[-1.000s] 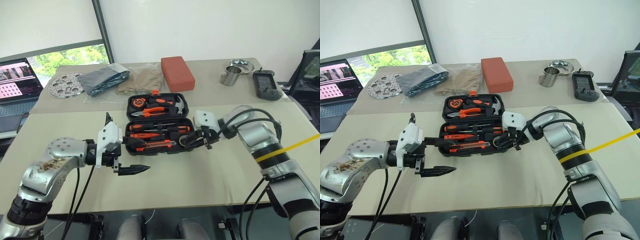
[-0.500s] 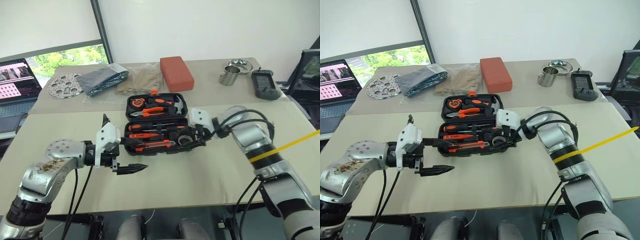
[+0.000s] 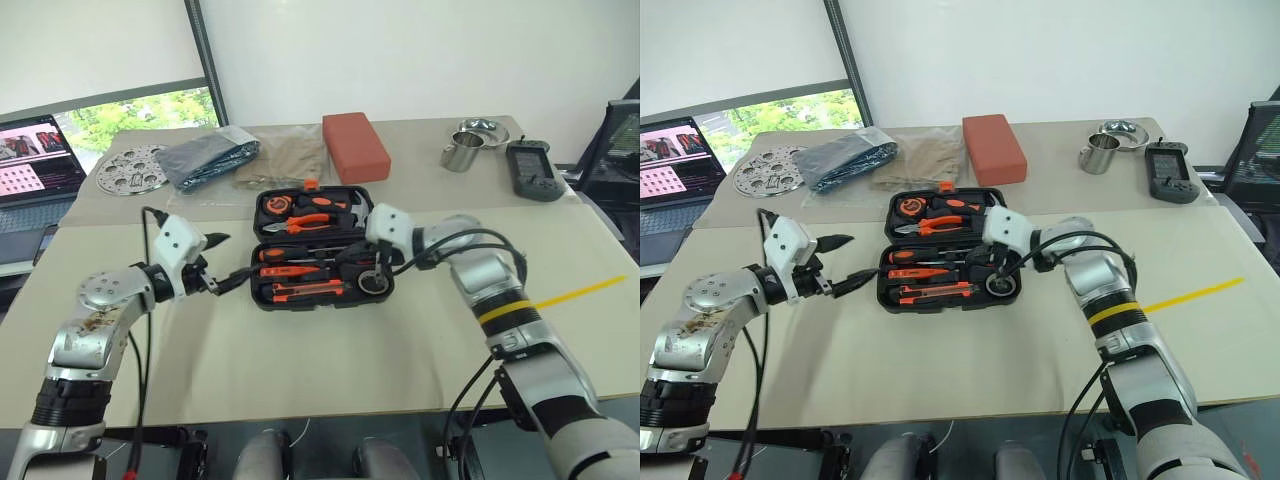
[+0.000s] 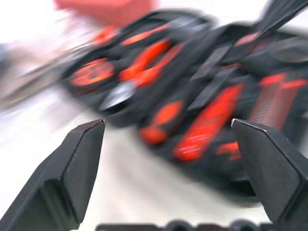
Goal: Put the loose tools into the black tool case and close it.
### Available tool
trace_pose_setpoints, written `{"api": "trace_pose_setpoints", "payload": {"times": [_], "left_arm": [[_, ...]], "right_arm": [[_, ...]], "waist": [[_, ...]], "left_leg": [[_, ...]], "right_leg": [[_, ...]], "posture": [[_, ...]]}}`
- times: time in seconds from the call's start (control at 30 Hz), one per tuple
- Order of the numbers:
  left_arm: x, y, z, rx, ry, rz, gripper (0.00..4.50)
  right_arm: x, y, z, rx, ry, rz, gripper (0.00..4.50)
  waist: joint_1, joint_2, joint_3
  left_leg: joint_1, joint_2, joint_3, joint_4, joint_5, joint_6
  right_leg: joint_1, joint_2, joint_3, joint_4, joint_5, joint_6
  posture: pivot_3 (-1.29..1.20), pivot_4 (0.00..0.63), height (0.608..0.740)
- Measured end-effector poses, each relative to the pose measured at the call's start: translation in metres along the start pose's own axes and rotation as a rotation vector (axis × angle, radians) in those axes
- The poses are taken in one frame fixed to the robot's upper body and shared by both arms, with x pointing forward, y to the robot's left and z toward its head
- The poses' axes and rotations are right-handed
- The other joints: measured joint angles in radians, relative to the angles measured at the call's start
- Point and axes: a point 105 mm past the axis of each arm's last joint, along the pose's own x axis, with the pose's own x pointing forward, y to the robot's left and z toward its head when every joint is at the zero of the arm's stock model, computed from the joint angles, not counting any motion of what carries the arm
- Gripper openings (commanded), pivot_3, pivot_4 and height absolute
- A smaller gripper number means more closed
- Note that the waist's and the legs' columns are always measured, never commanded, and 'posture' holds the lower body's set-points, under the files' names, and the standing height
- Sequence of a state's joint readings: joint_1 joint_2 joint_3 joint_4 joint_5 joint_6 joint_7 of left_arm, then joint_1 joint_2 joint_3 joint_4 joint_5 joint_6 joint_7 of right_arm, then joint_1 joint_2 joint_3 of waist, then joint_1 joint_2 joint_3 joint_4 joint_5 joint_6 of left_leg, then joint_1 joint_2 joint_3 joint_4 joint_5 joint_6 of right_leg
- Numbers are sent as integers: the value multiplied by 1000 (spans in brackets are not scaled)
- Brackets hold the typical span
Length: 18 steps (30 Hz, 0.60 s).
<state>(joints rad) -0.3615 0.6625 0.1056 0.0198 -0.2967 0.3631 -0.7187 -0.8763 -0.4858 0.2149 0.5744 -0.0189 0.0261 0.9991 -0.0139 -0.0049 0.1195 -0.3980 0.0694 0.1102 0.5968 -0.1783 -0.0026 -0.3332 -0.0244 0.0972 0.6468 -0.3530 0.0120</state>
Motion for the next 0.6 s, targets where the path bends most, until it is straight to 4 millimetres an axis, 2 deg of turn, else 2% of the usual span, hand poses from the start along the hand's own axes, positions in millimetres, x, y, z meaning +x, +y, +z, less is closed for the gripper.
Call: {"api": "trace_pose_setpoints", "payload": {"times": [0.03,0.07,0.13,0.17,0.27,0.33,0.47,0.6], "left_arm": [[7,16,-3,-46,-4,103,4500],[8,26,-6,-73,1,167,4500],[13,42,-17,-106,42,266,4500],[17,45,-23,-112,63,291,4500],[34,46,-43,-136,125,330,4500],[47,48,-56,-168,162,379,4500],[56,50,-71,-178,206,416,4500],[72,31,-68,-147,165,326,4500]], "right_arm": [[-10,-23,-11,64,18,-138,17],[-18,-37,-15,93,26,-217,17],[-34,-58,-32,167,58,-365,17],[-37,-61,-42,202,77,-403,17],[-29,-50,-69,286,133,-422,17],[-13,-33,-82,335,152,-390,17],[1,-21,-84,371,132,-359,17],[16,-5,-76,416,79,-265,17]], "waist": [[3,0,0],[4,-1,1],[0,-1,0],[-1,-2,0],[-7,-2,0],[-19,-2,1],[-31,-2,1],[-25,-2,0]], "left_leg": [[0,0,-1,0,0,-1],[0,0,-1,0,1,-1],[1,-1,0,0,0,-1],[1,0,1,-1,1,-1],[2,-1,4,-3,6,-9],[1,0,4,-4,8,-12],[1,0,4,-4,9,-14],[3,-1,7,-4,9,-15]], "right_leg": [[1,0,-1,0,0,0],[0,0,-1,0,0,0],[1,-1,0,0,0,0],[1,-1,0,-1,0,0],[0,0,0,-1,0,0],[-2,1,0,-1,0,0],[-2,1,0,1,0,0],[0,1,-2,1,0,0]], "posture": [[0,150,740],[0,150,740],[0,150,740],[0,150,740],[0,150,740],[0,150,740],[0,150,740],[0,150,740]]}}
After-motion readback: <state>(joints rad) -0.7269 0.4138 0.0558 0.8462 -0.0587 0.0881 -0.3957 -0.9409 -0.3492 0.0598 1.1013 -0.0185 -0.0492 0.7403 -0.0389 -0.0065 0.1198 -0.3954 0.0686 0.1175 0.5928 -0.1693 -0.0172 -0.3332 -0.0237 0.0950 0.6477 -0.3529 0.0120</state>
